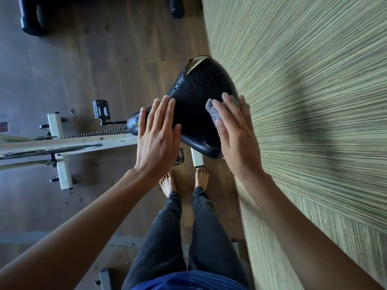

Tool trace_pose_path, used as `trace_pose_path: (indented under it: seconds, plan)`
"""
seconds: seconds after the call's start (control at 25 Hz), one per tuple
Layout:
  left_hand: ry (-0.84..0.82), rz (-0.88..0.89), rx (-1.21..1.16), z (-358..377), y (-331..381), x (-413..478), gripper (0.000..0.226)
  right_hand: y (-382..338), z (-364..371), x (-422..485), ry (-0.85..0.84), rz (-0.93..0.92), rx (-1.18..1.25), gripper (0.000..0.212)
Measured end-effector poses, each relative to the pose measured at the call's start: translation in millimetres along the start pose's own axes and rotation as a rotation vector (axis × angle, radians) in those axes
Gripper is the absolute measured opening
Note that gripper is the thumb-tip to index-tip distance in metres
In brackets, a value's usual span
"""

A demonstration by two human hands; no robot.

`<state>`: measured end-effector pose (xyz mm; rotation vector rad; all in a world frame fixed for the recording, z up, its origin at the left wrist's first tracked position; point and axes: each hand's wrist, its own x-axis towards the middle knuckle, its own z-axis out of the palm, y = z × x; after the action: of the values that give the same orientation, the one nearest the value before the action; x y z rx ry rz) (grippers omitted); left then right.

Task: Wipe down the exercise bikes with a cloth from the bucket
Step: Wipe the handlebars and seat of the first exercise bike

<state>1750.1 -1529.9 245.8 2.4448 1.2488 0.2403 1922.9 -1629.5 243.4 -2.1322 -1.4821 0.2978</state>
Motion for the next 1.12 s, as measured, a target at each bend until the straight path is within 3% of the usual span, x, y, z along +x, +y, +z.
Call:
trace_pose_path:
  seconds: [0.12, 0.24, 0.4, 0.56, 0.76, 0.92, 1.04, 1.12]
  plan:
    - [0.009, 0.001, 0.006, 0.7, 1.3, 0.3, 0.053, -23.2, 7.5, -30.6, -0.035, -0.052, -0.069, 0.040]
    - [0.002, 0.008, 0.002, 0.3, -0.3, 0.7, 0.052, -29.3, 11.9, -5.1, -0.054, -0.180, -0.148, 0.040]
    - [-0.007, 0.016, -0.029, -4.2, -5.8, -0.3, 0.051, -13.5, -1.0, -11.6, -0.033, -0.076, -0.117, 0.039]
    - [0.008, 0.020, -0.032, -3.6, -9.3, -5.3, 0.052, -32.0, 6.5, -16.4, -0.121, -0.222, -0.185, 0.041]
    - [0.029, 0.003, -0.044, -0.5, -6.2, -4.9, 0.052, -1.5, -5.8, 9.4, -0.038, -0.078, -0.137, 0.039]
    - [0.019, 0.038, -0.041, 1.3, -1.5, -9.1, 0.053, -19.6, 3.0, 8.7, -0.105, -0.239, -0.187, 0.039]
    - [0.031, 0.044, -0.017, 2.2, -3.3, -9.4, 0.051, -8.4, 4.8, 73.7, -0.065, -0.095, -0.128, 0.041]
    - [0.037, 0.056, -0.002, 2.5, -4.1, -9.1, 0.051, 5.9, -3.5, 69.6, -0.048, 0.025, -0.047, 0.042]
